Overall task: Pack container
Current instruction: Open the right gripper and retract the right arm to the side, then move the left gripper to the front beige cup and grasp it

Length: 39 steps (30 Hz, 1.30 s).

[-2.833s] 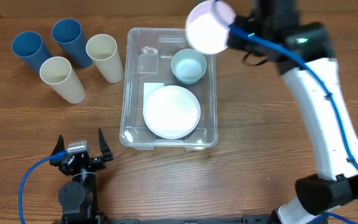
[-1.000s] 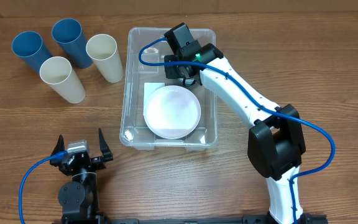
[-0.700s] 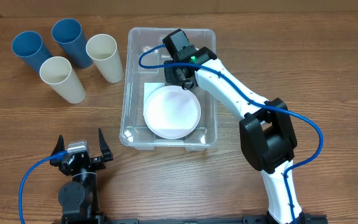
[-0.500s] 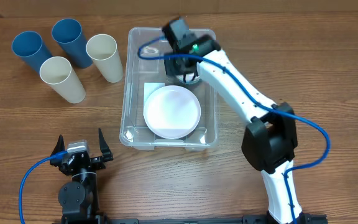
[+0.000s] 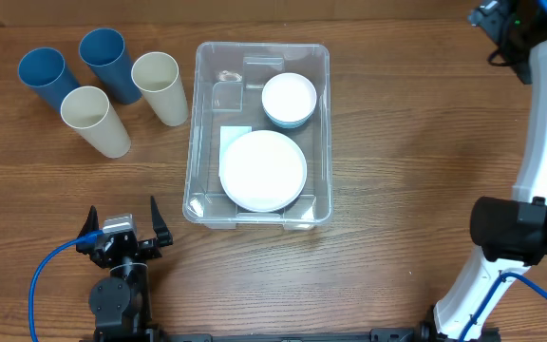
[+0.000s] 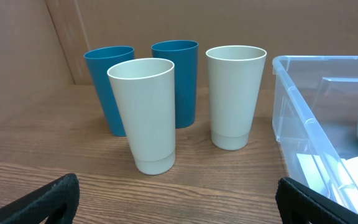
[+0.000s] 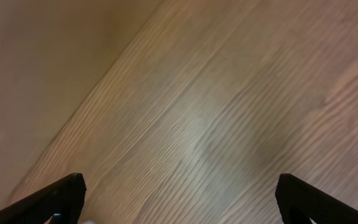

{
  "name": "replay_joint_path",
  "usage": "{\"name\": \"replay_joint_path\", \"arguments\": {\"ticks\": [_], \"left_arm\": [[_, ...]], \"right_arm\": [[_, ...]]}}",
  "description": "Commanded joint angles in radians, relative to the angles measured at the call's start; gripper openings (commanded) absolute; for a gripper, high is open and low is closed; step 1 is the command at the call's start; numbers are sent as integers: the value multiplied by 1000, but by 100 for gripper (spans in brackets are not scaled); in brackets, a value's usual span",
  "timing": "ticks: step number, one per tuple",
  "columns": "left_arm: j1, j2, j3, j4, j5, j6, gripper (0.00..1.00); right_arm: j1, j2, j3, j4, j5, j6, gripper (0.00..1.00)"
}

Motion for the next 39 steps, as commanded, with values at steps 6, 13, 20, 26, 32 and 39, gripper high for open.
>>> {"name": "replay_joint_path", "arguments": {"ticks": [6,13,20,26,32,39], "left_arm": [[5,-10,-3,33,67,5,100],[5,66,446,-288,362,-3,100],[5,742,1216,-866,410,-3,100],[5,1109,1501,-1087,540,-11,100],[6,1310,1501,-1043,327,-71,100],[6,1472,1501,-931,-60,-190,100]], "right_arm": [[-132,-13,8,2,0,30,100],[-133,-12,8,2,0,30,100],[-133,-12,8,1,0,30,100],[-133,-12,8,2,0,30,100],[-133,-12,8,2,0,30,100],[-133,-13,8,2,0,30,100]]}}
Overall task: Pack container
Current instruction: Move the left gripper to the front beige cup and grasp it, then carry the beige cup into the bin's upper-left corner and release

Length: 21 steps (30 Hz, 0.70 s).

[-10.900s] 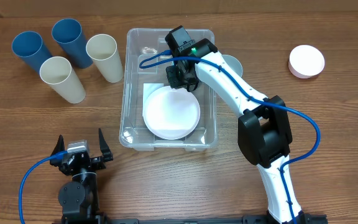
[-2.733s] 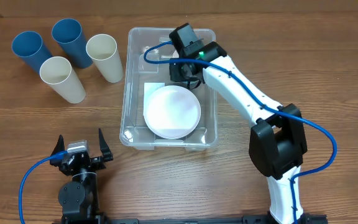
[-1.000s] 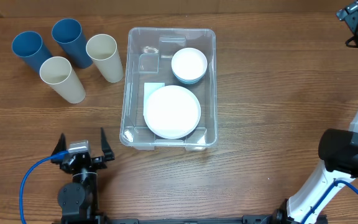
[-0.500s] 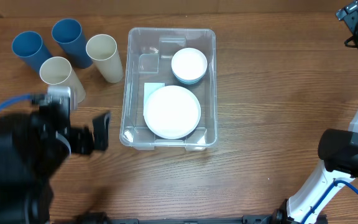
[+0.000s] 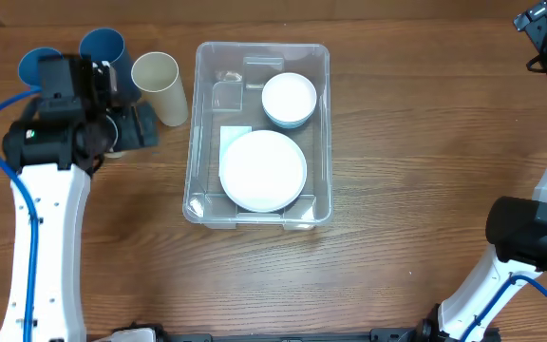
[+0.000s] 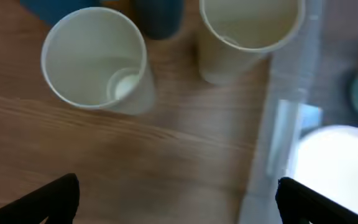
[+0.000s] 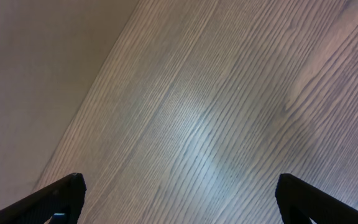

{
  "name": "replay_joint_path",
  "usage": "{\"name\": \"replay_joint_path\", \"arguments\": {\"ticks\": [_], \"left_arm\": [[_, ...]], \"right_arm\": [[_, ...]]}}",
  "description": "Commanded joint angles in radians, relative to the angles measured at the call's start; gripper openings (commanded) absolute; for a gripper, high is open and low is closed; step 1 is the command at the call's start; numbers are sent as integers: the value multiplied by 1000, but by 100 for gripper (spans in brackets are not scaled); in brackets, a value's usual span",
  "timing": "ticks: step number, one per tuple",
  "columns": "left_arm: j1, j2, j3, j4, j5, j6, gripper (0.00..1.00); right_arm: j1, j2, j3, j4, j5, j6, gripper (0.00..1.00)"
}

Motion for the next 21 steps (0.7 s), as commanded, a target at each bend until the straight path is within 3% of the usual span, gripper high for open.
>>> {"name": "replay_joint_path", "arguments": {"ticks": [1,9,14,17,20,21], "left_arm": [[6,67,26,78,-151,-25,100],[6,203,26,290,-206,252,100],[6,283,26,299,-206,282,98],[6,314,25,277,-206,282,84],[6,337,25,259,-206,281,45],[6,342,25,256,-206,281,36]], "right_arm": [[4,-12,8,5,7,8,100],[4,-13,8,5,7,8,100],[4,-13,8,5,7,8,100],[4,-12,8,5,7,8,100],[4,-13,8,5,7,8,100],[4,-12,8,5,7,8,100]]}}
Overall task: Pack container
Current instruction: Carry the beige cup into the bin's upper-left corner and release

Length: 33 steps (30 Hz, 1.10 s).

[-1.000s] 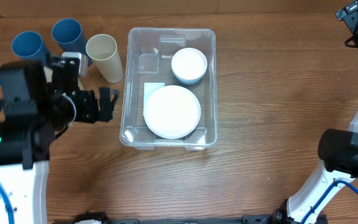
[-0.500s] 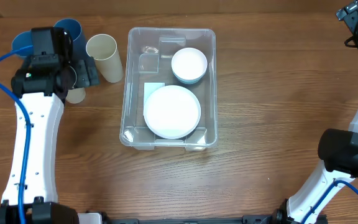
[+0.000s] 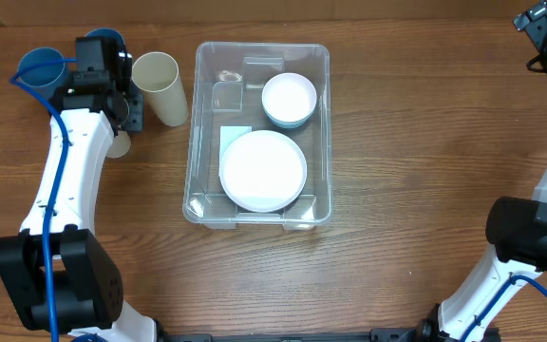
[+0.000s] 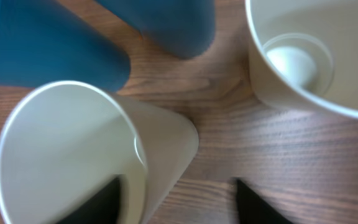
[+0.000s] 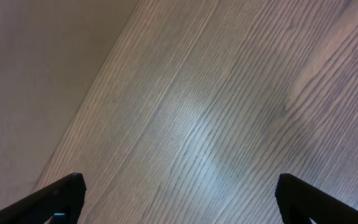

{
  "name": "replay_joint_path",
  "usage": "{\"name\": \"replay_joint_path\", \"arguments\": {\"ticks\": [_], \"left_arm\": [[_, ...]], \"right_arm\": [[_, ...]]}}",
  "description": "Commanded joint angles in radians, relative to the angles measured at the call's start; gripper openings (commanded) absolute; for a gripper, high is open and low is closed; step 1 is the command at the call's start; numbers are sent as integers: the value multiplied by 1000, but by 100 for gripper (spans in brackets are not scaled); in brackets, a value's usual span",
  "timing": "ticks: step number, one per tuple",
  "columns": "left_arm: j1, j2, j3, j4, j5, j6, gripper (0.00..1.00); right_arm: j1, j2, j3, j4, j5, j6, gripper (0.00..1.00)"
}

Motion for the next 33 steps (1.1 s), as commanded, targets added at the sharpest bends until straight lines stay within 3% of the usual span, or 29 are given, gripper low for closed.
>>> {"name": "replay_joint_path", "arguments": {"ticks": [1,2,4,13,17,22,24,27,33], "left_arm": [[6,26,23,-17,-9,11,26],[6,27,23,-24,-9,11,15],[6,27,23,-34,-10,11,4],[5,-16,58,-138,-5,-60,4],[3,-101,254,-344,13,-154,4],[3,-256,488,-545,223,-152,4],[-2,-333,545,-536,441,-90,4],[-57,-383,557,-467,576,-26,4],[-311,-258,556,-406,556,132,4]], "right_arm": [[4,-12,8,5,7,8,100],[4,-12,8,5,7,8,100],[4,-13,8,5,7,8,100],[4,-12,8,5,7,8,100],[4,-12,8,5,7,8,100],[4,-12,8,5,7,8,100],[4,-12,8,5,7,8,100],[4,-12,8,5,7,8,100],[4,-12,8,5,7,8,100]]}}
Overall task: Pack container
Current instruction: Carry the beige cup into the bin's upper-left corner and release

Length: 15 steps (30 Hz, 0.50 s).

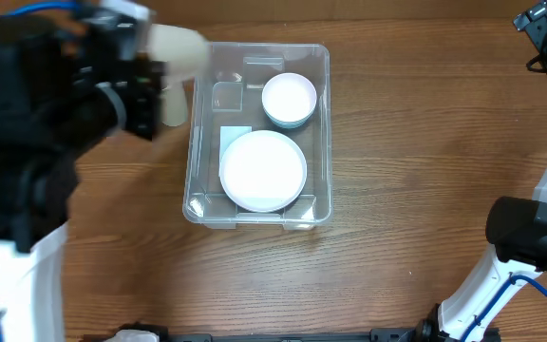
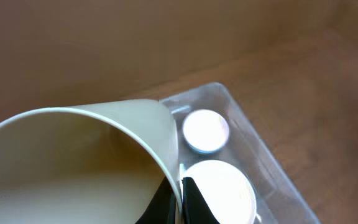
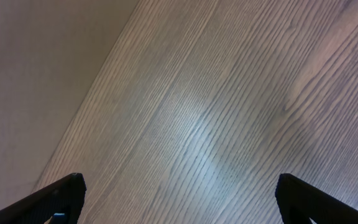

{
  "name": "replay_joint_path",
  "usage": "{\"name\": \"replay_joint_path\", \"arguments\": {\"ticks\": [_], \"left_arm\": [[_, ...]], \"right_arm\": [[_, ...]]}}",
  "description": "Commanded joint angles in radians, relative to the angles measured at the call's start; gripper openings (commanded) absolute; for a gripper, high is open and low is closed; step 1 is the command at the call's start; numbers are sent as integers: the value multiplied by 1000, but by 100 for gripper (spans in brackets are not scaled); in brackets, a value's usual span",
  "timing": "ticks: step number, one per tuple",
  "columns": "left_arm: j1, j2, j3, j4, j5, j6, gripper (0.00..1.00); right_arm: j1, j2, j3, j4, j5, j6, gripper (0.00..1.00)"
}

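Note:
My left gripper (image 2: 180, 202) is shut on the rim of a cream cup (image 2: 73, 162), one finger inside and one outside. In the overhead view the cup (image 1: 179, 45) is lifted high, tilted, by the clear container's (image 1: 323, 133) back left corner, with my blurred left arm (image 1: 55, 104) close to the camera. Inside the container lie a white plate (image 1: 263, 171) and a white bowl with a blue outside (image 1: 289, 99). My right gripper (image 3: 179, 202) is open over bare wood at the far right.
A cream patch (image 1: 174, 112) beside the container's left wall looks like a standing cup. The other cups are hidden under the left arm. The right arm's white links run down the right edge of the table.
The left gripper, then down with one finger inside the near cream cup's rim, is now shut on that rim and holds the cup high beside the container. The right arm has not moved.
The left arm sat folded at the table's front, open, facing two blue and two cream cups. Then it was over the cups, then at the near cream cup's rim. Now it holds that cup aloft. The right gripper stayed open at the far right.

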Motion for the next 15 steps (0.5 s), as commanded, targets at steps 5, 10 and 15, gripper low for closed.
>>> {"name": "replay_joint_path", "arguments": {"ticks": [5,10,15], "left_arm": [[-156,285,4,81,-65,202,4],[-156,433,4,83,-145,321,4],[-156,517,4,90,-194,460,4]], "right_arm": [[4,-12,8,5,7,8,100],[4,-12,8,5,7,8,100],[4,-12,8,5,7,8,100]]}}
